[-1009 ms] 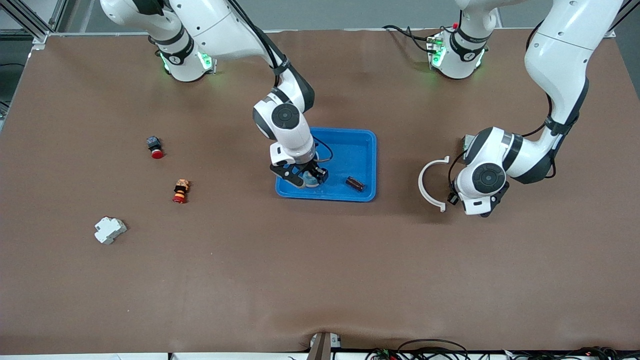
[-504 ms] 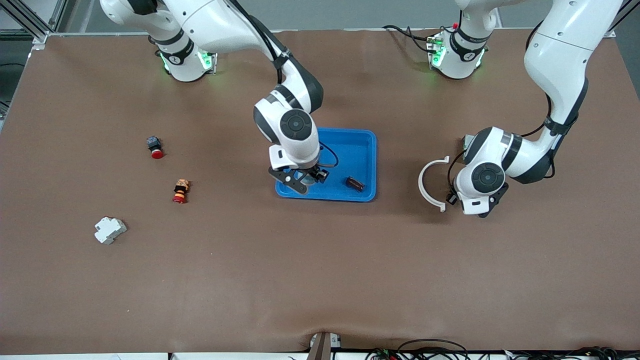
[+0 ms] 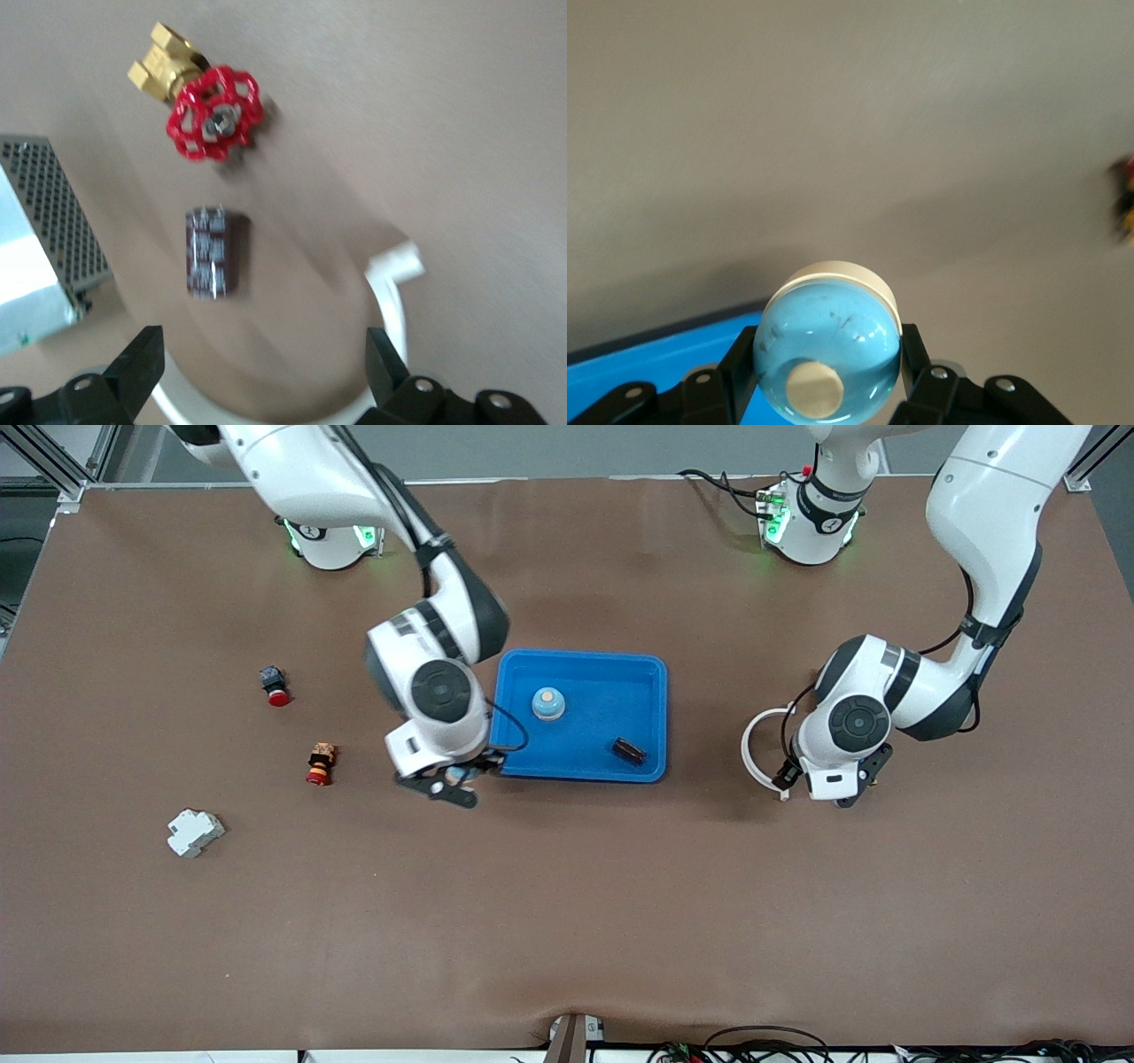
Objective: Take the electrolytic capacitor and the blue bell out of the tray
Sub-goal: 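Place the capacitor with the left gripper while the right gripper carries the bell, then grasp another capacitor with the left gripper while the right gripper lowers the bell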
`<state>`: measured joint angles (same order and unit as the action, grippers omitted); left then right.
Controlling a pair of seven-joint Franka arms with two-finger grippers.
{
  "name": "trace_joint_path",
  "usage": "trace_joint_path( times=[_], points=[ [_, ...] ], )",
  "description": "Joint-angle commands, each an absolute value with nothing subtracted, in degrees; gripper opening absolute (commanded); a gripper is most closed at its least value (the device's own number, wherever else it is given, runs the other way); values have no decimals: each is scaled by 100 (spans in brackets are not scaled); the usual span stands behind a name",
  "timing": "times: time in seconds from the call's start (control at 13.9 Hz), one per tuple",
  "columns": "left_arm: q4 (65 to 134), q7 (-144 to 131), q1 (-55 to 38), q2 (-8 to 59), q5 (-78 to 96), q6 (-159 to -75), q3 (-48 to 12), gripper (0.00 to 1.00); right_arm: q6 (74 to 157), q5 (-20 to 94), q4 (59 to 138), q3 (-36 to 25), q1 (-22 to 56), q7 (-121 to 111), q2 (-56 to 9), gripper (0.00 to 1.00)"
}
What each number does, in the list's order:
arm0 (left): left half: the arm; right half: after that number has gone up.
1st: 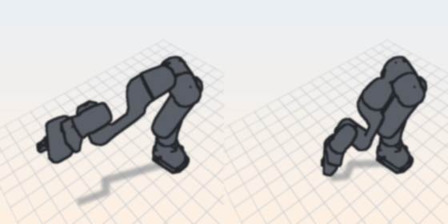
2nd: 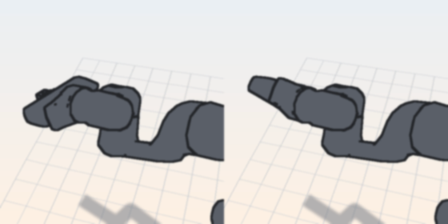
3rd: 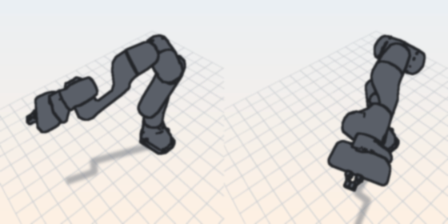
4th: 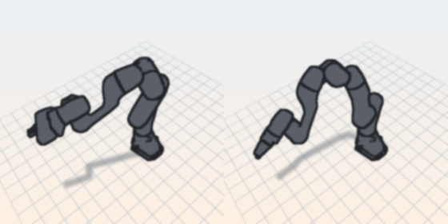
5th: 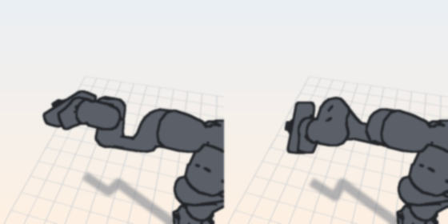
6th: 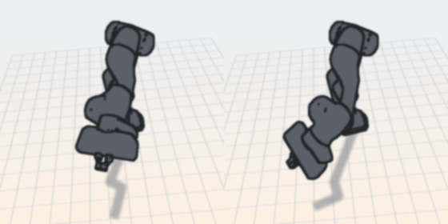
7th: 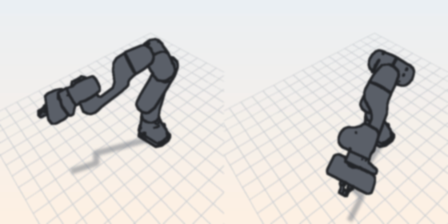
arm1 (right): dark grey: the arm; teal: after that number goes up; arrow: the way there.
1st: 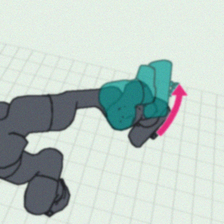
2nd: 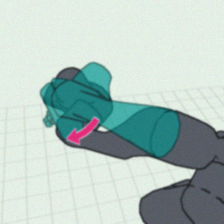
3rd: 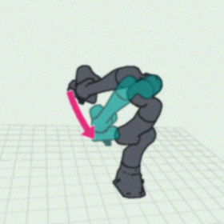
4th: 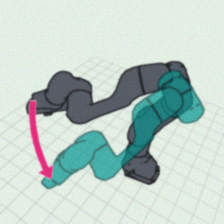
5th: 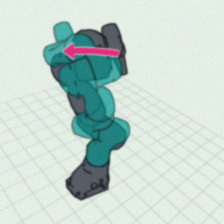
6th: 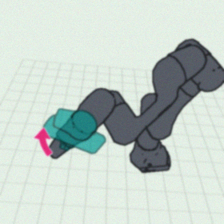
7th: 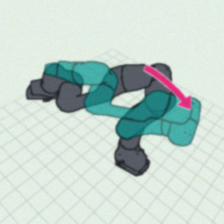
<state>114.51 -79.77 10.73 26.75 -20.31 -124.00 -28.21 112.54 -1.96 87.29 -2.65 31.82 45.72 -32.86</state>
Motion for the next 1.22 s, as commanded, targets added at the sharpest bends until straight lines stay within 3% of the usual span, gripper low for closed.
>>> trace_joint_path(
  times=[0.0, 0.43, 0.79, 1.15],
  points=[
    [11304, -8225, 1116, 2443, -1637, -12103, -3233, 100, 11162, -299, 8833, -158, 2455, 3354, -3041, 0],
    [10495, -9324, 187, 2969, -1327, -12347, -3489, 100, 11583, -448, 8912, -150, 1232, 1470, -3094, 0],
    [10468, -9974, -420, 3155, -1617, -12805, -3463, 84, 12514, -396, 9509, -132, 581, 529, -3094, 0],
    [10450, -11256, -887, 3673, -2661, -13306, -3428, 75, 13042, -378, 10010, -123, 221, 28, -3076, 0]
  ],
)
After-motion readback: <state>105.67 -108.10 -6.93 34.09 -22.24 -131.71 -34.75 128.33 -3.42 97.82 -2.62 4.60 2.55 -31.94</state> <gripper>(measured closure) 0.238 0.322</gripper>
